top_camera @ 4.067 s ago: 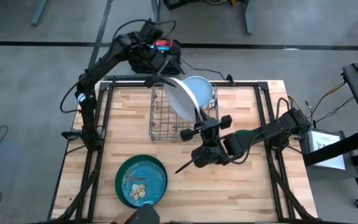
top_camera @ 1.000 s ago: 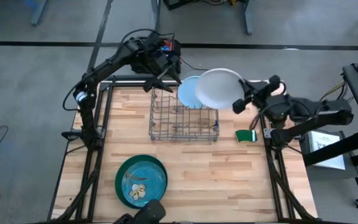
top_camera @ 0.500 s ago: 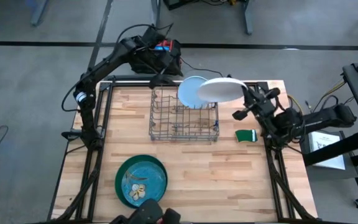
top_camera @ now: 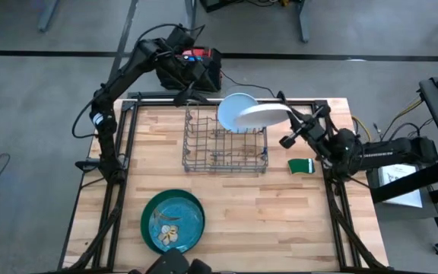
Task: Sort dishes
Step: Put the white plate in the dishwasher rack
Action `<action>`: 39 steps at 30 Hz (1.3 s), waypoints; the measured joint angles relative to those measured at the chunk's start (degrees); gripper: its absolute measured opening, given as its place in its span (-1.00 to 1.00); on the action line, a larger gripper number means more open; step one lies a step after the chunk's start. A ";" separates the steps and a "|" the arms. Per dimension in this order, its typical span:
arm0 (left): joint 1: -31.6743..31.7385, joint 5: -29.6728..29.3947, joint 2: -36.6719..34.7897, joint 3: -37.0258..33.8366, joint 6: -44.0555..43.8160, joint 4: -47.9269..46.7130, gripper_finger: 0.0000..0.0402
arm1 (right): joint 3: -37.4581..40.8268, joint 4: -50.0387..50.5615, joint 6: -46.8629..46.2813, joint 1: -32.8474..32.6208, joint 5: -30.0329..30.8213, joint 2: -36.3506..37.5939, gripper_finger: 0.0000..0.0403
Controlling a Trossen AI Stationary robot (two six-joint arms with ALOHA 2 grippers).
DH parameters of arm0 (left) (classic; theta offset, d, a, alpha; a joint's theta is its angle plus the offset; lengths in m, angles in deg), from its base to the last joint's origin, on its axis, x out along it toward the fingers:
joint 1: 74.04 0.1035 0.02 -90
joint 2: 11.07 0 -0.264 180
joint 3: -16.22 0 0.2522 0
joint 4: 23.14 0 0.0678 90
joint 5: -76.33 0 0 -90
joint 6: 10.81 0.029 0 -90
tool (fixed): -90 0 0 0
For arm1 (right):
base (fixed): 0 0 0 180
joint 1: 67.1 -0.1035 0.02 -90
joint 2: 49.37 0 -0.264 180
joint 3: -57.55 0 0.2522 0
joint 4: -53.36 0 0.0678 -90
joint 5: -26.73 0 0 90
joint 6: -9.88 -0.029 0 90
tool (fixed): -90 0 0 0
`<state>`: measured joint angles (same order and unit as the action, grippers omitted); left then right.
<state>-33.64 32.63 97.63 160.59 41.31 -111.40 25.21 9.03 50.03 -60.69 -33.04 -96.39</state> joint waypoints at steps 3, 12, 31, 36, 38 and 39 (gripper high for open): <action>0.20 -4.11 0.00 4.07 -1.29 -1.26 0.14 | -3.23 10.05 -3.15 5.04 -9.82 0.02 -1.00; 1.56 -10.84 -1.75 4.23 -1.27 -0.22 0.14 | -22.45 47.22 3.10 19.00 -33.52 -3.19 -1.00; 2.57 -10.86 -1.70 3.74 -0.71 -0.47 0.14 | -32.77 62.78 55.02 22.95 -49.90 -16.16 -1.00; 2.55 -10.86 -1.70 3.72 -0.61 -0.49 0.14 | -32.77 63.31 61.34 22.30 -50.27 -16.79 -1.00; 2.55 -10.86 -1.70 3.71 -0.60 -0.49 0.14 | -32.77 64.73 63.76 22.06 -50.59 -16.52 -1.00; 2.55 -10.85 -1.70 3.71 -0.60 -0.49 0.14 | -32.77 65.58 64.73 21.94 -51.26 -16.42 -1.00</action>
<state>-31.08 21.78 95.93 164.30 40.71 -111.88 -7.56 74.61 114.76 -38.75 -84.30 -112.80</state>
